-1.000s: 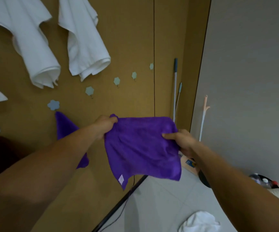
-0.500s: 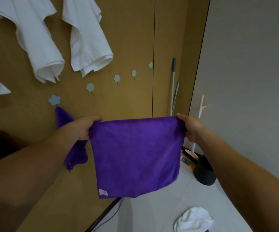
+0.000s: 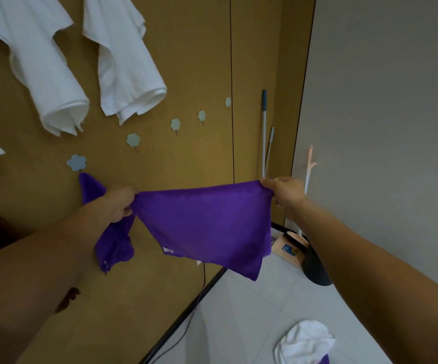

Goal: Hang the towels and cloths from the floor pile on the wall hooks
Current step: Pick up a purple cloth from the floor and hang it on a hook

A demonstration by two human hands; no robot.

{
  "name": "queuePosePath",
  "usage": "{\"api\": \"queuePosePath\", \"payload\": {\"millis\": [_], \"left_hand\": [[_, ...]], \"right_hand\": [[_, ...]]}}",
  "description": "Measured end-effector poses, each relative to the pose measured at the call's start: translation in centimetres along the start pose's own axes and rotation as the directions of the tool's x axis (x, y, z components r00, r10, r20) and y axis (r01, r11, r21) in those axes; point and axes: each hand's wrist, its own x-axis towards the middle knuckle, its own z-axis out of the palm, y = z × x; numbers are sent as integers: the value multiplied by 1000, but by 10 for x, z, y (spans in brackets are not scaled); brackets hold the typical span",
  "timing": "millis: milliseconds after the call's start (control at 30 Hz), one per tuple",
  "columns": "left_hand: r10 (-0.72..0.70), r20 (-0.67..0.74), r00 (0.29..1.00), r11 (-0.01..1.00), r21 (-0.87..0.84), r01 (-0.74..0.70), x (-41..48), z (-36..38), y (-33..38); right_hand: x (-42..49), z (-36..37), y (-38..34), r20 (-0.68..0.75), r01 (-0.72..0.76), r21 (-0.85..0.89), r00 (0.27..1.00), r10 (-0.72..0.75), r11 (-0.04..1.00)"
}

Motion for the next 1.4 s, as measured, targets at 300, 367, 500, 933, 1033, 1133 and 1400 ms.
{"api": "queuePosePath", "payload": {"millis": [300, 367, 500, 933, 1033, 1133, 1400], "left_hand": [[19, 19, 1000, 998, -55, -18, -1, 4, 1], [40, 20, 999, 996, -87, -38, -2, 10, 0], [59, -35, 998, 981, -184, -64, -3, 16, -5], [83, -55, 995, 917, -387, -97, -8, 29, -2], [62, 51, 997, 907, -419, -35, -7, 31, 0], [80, 94, 992, 917, -396, -36, -9, 32, 2], [255, -79, 964, 962, 119, -244, -19, 42, -4]], "right_hand": [[7, -11, 15, -58, -13, 10, 998, 13, 1000], [9, -14, 16, -81, -19, 29, 996, 21, 999], [12, -19, 17, -110, -5, 99, 994, 16, 995], [18, -22, 10, -137, 66, 302, 990, -25, 951], [20, -23, 8, -164, 81, 350, 986, -24, 933], [18, -27, 7, -132, 79, 359, 991, -33, 930], [26, -29, 11, 24, 118, -42, 993, -117, 992]]}}
